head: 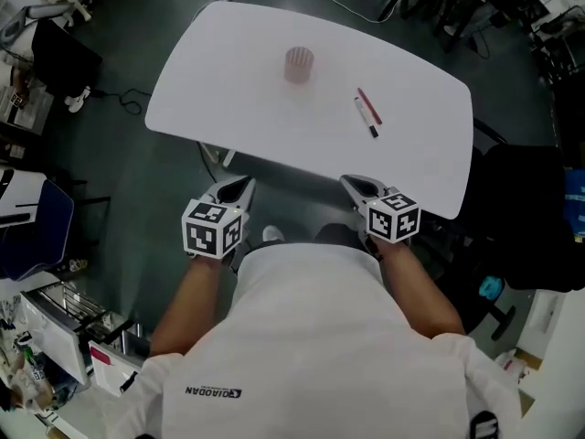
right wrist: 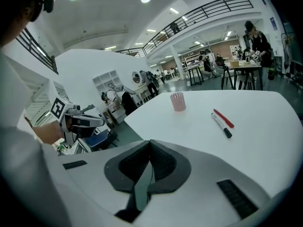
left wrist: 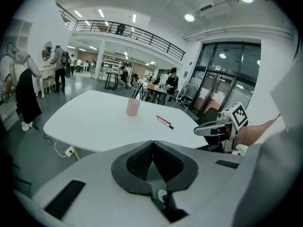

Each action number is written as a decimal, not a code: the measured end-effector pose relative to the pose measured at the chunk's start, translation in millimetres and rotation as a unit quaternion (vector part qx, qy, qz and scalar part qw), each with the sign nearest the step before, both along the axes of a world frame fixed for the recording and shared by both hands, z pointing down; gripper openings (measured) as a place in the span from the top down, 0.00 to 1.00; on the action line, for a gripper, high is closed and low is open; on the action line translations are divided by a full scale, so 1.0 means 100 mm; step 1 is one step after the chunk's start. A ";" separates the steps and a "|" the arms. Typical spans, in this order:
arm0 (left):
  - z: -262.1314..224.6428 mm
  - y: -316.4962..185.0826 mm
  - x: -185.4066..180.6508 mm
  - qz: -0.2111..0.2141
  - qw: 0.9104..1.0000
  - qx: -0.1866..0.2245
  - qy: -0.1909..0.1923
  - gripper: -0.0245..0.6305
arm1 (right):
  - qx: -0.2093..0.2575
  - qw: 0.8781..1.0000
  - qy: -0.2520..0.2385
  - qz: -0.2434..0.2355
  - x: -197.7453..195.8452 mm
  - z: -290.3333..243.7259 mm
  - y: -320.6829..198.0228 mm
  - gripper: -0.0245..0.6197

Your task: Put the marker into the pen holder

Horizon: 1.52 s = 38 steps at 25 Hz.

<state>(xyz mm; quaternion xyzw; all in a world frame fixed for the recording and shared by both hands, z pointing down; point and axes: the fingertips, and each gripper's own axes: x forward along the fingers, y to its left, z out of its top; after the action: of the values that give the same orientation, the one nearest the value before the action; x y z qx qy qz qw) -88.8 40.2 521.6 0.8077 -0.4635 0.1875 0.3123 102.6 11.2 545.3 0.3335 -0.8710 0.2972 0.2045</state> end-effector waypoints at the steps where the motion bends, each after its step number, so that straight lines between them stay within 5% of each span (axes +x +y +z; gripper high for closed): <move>1: 0.00 -0.02 -0.04 -0.002 1.000 -0.001 0.008 0.92 | 0.000 1.000 0.008 0.001 0.00 0.02 0.00 0.93; 13: 0.07 -0.46 0.25 0.033 0.999 -0.009 0.002 0.92 | 0.018 0.997 0.053 0.046 0.52 0.16 -0.65 0.93; 18: 0.12 -0.82 0.33 0.027 0.999 -0.021 -0.007 0.92 | 0.040 0.993 0.099 0.041 0.73 0.24 -1.13 0.93; 22: 0.13 -1.20 0.55 0.029 0.999 -0.037 0.007 0.92 | 0.021 0.991 0.129 0.040 0.91 0.46 -1.55 0.93; 27: 0.18 -1.54 0.73 0.039 0.998 -0.042 -0.023 0.92 | 0.008 0.986 0.163 0.027 1.09 0.81 -2.00 0.93; 38: 0.34 -1.82 0.64 0.035 0.995 -0.069 -0.060 0.92 | -0.001 0.978 0.207 -0.004 1.01 1.26 -2.72 0.91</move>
<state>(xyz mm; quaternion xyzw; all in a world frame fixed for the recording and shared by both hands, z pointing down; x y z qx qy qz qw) -24.7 -141.9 555.6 0.7873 -0.4388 0.2777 0.3324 203.7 -261.0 670.9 0.3838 -0.8109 0.2217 0.3822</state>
